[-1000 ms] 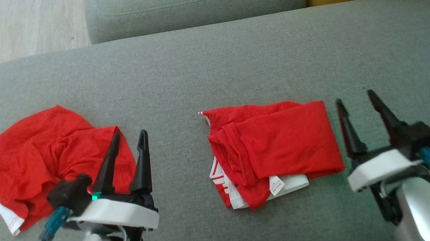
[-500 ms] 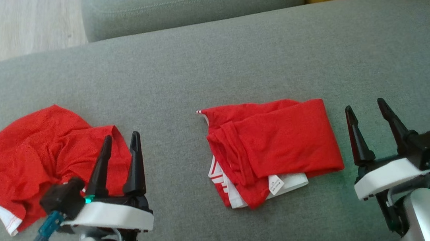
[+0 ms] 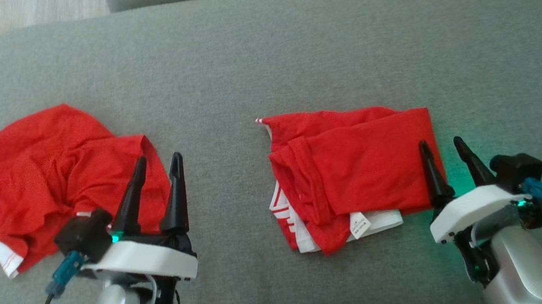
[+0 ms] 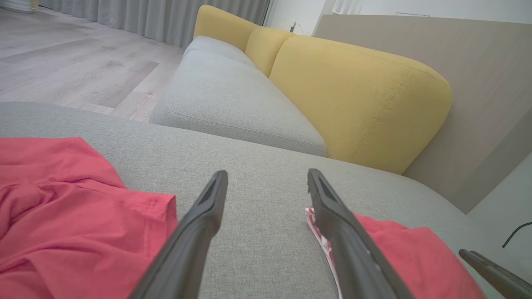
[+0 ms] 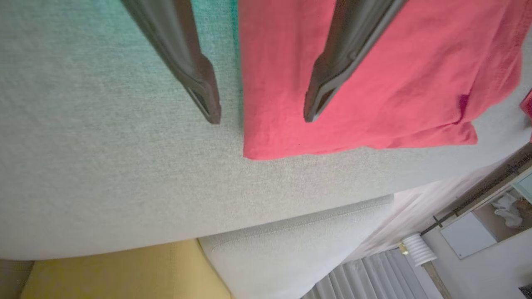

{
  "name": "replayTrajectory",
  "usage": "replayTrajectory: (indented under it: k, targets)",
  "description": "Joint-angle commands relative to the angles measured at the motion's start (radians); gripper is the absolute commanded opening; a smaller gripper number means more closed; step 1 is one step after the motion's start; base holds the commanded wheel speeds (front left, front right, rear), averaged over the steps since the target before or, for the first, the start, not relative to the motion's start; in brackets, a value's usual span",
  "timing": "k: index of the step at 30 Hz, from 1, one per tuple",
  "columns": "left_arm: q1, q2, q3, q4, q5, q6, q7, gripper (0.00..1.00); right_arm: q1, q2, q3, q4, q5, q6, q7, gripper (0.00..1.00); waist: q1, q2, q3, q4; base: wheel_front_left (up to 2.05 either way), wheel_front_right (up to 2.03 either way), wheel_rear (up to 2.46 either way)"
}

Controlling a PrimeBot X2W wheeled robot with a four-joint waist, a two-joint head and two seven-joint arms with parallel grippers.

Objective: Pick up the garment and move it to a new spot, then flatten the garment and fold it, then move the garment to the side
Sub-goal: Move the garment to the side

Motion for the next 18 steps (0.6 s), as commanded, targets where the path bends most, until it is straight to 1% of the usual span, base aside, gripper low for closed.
replayTrajectory:
  k: [1, 7, 8, 9, 13, 16, 18]
  targets:
    - [-0.044, 0.003, 0.03, -0.03, 0.011, -0.004, -0.005, 1.0, -0.033, 0.0, 0.022, -0.011, 0.003, -0.001, -0.003, 1.0, 0.0, 0.0, 0.011, 0.01, 0.0, 0.0, 0.0]
    - [-0.061, 0.003, 0.029, -0.026, 0.013, -0.007, -0.005, 1.0, -0.085, 0.0, 0.029, 0.091, -0.001, -0.001, -0.007, 1.0, 0.0, 0.0, 0.034, 0.023, 0.0, 0.0, 0.0]
    - [-0.063, 0.003, 0.03, -0.026, 0.014, -0.008, -0.005, 1.0, -0.092, 0.0, 0.035, 0.105, 0.0, -0.001, -0.005, 0.42, 0.0, 0.0, 0.036, 0.024, 0.0, 0.0, 0.0]
    - [-0.065, 0.003, 0.031, -0.026, 0.014, -0.008, -0.005, 1.0, -0.1, 0.0, 0.041, 0.116, -0.005, -0.001, -0.006, 0.0, 0.0, 0.0, 0.038, 0.025, 0.0, 0.0, 0.0]
    - [-0.071, 0.003, 0.037, -0.025, 0.017, -0.009, -0.005, 1.0, -0.13, 0.0, 0.052, 0.128, -0.086, -0.001, -0.039, 0.0, 0.0, 0.0, 0.042, 0.022, 0.0, 0.0, 0.0]
    - [-0.071, 0.003, 0.043, -0.027, 0.017, -0.009, -0.005, 1.0, -0.157, -0.006, 0.055, 0.106, -0.183, -0.001, -0.054, 0.0, 0.0, 0.0, 0.043, 0.011, 0.0, 0.0, 0.0]
    - [-0.071, 0.003, 0.046, -0.03, 0.016, -0.009, -0.005, 1.0, -0.177, -0.024, 0.069, 0.081, -0.234, -0.001, -0.052, 0.0, 0.0, 0.0, 0.045, 0.0, 0.0, 0.0, 0.0]
